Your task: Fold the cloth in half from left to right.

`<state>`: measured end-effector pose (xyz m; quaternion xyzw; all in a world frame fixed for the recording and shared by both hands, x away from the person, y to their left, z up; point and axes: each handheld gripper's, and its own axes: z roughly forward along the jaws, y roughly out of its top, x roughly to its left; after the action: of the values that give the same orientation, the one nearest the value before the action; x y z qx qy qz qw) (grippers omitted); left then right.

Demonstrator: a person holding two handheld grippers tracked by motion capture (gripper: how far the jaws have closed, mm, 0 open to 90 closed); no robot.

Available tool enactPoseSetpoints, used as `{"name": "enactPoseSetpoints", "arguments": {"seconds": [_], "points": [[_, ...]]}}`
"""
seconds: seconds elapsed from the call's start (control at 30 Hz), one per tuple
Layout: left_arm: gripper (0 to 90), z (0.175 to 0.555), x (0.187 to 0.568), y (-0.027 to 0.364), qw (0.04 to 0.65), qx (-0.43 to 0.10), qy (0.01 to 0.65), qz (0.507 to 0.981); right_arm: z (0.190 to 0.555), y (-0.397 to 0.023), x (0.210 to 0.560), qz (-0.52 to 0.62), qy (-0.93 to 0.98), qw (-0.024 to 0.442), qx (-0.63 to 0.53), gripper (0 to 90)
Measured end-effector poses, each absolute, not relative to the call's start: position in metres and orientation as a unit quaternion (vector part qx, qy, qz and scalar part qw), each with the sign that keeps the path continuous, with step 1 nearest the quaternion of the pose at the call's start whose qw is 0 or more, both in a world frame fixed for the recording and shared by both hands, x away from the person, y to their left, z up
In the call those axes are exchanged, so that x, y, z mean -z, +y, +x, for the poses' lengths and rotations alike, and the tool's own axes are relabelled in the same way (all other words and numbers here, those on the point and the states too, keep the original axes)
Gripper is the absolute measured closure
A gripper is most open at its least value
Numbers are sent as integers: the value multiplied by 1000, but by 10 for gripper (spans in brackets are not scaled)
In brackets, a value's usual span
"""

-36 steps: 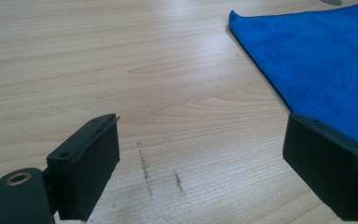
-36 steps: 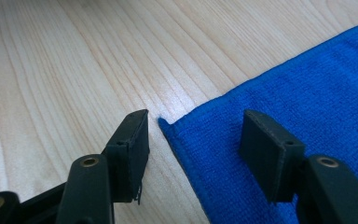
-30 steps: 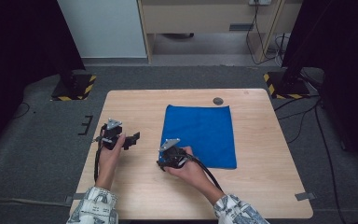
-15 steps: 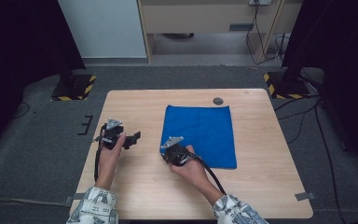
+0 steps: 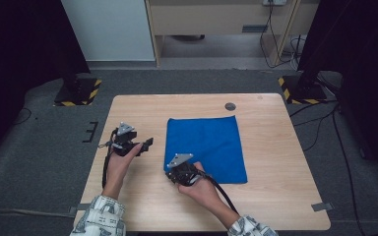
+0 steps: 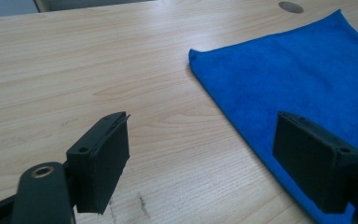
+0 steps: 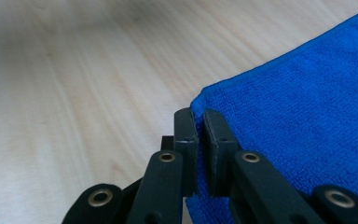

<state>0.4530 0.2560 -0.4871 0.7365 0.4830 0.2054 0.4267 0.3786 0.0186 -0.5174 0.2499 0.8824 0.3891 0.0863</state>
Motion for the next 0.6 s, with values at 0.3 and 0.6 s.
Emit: {"name": "enactPoseSetpoints", "arguments": {"seconds": [0.3, 0.6], "points": [[279, 469, 481, 240, 432, -189, 471, 745, 354, 22, 518, 240, 884, 76, -395, 852], [359, 494, 482, 219, 396, -189, 455, 774, 338, 40, 518, 231, 880, 63, -411, 851]]}}
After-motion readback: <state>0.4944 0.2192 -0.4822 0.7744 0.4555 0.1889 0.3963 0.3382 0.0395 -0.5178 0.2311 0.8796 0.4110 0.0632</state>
